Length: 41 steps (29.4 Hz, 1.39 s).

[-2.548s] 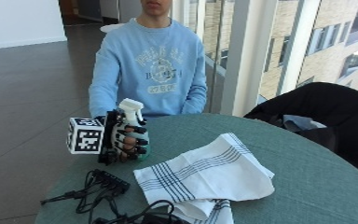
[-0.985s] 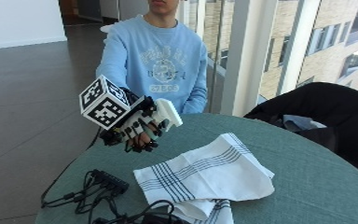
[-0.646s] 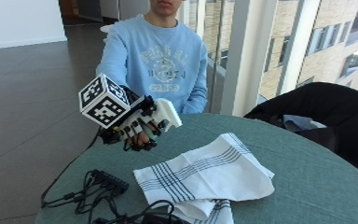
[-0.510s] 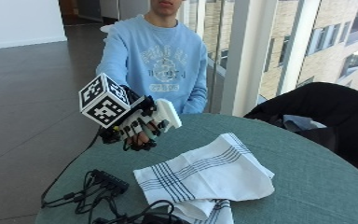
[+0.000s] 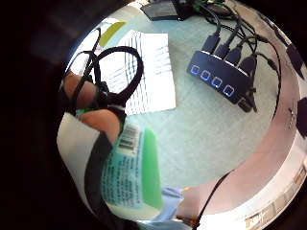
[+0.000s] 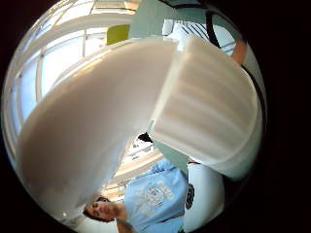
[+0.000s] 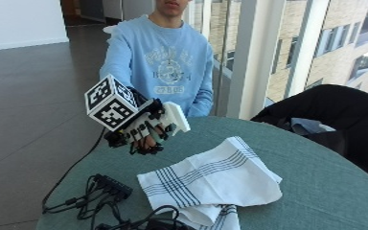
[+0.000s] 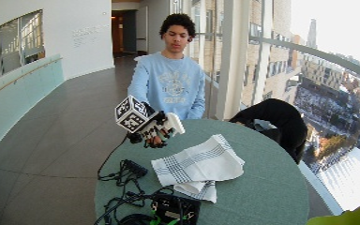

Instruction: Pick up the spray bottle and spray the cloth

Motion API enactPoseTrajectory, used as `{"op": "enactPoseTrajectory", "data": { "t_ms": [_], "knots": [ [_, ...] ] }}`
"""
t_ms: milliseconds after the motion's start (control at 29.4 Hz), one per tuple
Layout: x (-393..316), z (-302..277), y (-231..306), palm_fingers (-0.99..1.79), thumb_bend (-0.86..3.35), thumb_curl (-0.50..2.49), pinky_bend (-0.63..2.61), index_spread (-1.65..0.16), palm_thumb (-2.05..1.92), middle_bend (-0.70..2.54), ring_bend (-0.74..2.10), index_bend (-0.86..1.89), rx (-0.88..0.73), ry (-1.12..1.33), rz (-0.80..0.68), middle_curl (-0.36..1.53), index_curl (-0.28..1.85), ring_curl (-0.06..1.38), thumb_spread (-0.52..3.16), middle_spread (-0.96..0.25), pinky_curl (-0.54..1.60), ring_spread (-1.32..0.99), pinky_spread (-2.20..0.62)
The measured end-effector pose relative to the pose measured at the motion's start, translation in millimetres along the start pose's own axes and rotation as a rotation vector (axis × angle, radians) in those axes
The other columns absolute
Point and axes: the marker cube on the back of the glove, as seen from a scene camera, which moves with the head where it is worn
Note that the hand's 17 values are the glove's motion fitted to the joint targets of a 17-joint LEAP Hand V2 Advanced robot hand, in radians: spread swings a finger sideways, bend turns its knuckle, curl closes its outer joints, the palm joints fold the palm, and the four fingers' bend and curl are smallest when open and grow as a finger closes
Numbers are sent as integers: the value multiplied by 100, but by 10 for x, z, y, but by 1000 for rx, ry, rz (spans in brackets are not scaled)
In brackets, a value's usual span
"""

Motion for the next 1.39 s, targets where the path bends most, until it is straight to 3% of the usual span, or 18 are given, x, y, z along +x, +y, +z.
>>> {"op": "enactPoseTrajectory", "data": {
  "t_ms": [544, 985, 1223, 1393],
  "knots": [
    [-162, 105, -2, 115, -3, 69, 24, -24, 98, 21, 51, 16, 3, -25, -55, 48, 45, 41, 59, -10, 37, -3, 10],
    [-1301, 714, 273, 114, -3, 69, 24, -24, 99, 22, 49, 15, 87, -310, -466, 48, 46, 40, 59, -10, 37, -4, 9],
    [-1993, 1455, 380, 113, -3, 70, 24, -24, 98, 23, 46, 16, 98, -498, -683, 48, 46, 40, 60, -10, 37, -4, 9],
    [-2359, 2085, 400, 111, -3, 69, 22, -25, 98, 25, 44, 15, 34, -565, -748, 49, 46, 39, 62, -10, 37, -6, 8]
  ]
}}
